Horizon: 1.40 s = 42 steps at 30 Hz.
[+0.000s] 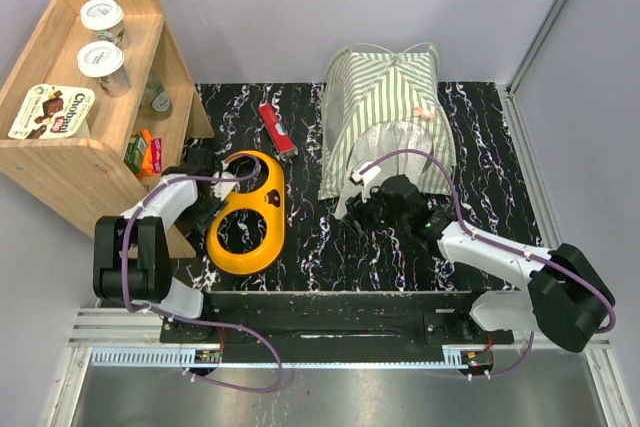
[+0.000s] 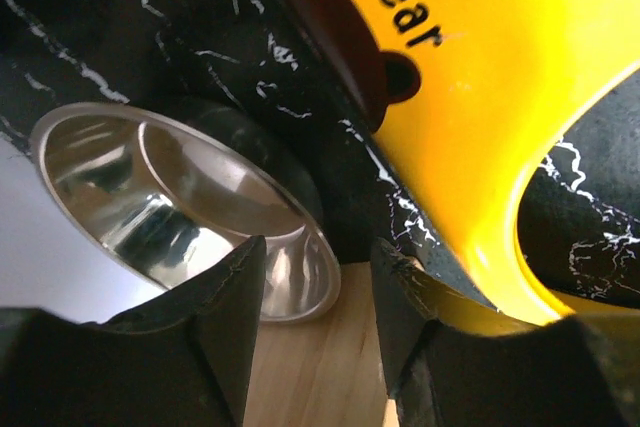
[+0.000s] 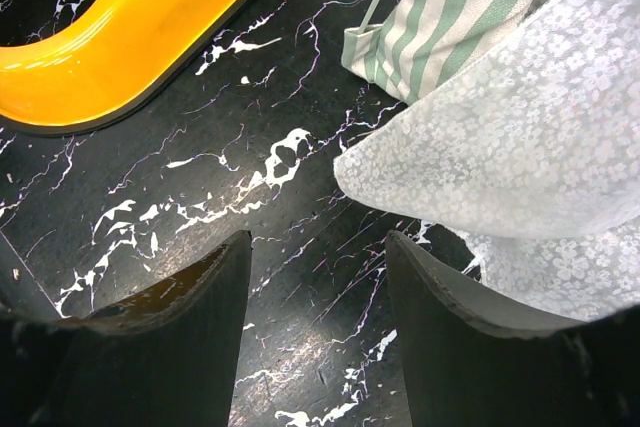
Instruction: Set up the pet tent
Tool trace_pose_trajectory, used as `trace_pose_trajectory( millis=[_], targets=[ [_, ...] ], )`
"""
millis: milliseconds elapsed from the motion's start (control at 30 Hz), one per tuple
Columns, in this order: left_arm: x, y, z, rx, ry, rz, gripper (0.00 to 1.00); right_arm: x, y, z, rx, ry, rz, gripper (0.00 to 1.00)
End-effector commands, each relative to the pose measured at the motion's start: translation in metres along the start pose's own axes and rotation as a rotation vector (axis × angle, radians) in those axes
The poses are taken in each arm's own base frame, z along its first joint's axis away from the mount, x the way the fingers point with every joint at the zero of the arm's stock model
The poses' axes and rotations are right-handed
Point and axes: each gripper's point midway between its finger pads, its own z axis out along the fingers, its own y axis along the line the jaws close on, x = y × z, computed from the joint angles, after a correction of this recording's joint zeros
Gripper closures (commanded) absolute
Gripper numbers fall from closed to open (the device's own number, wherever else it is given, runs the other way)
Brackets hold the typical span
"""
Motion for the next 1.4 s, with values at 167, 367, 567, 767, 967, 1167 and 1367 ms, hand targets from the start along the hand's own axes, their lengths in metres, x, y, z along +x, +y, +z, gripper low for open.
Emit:
trace_pose_trajectory(
  millis=[167, 367, 567, 767, 967, 1167, 1367],
  targets=[
    [-0.014, -0.003, 0.017, 0.056, -0.041, 0.005, 0.74, -0.045, 0.022, -0.003, -0.123, -0.120, -0.037, 0.39],
    [-0.015, -0.019, 0.009, 0.147, -0.071, 0.022, 1.00, -0.080, 0.043, 0.007, -0.246, -0.154, -0.083, 0.39],
    [-0.025, -0.029, -0.029, 0.221, -0.192, 0.023, 1.00, -0.096, 0.057, 0.031, -0.329, -0.144, -0.057, 0.39],
    [-0.032, -0.024, -0.069, 0.217, -0.283, 0.024, 1.00, -0.101, 0.062, 0.036, -0.348, -0.166, -0.016, 0.39],
    [-0.039, -0.028, -0.091, 0.210, -0.325, 0.063, 1.00, -0.094, 0.060, 0.031, -0.334, -0.161, -0.008, 0.40],
    [-0.050, -0.065, -0.127, 0.279, -0.422, 0.200, 1.00, -0.091, 0.058, 0.026, -0.320, -0.160, -0.010, 0.39],
    [-0.028, -0.128, -0.121, 0.417, -0.374, 0.413, 1.00, -0.088, 0.057, 0.026, -0.316, -0.152, -0.002, 0.39]
  ],
)
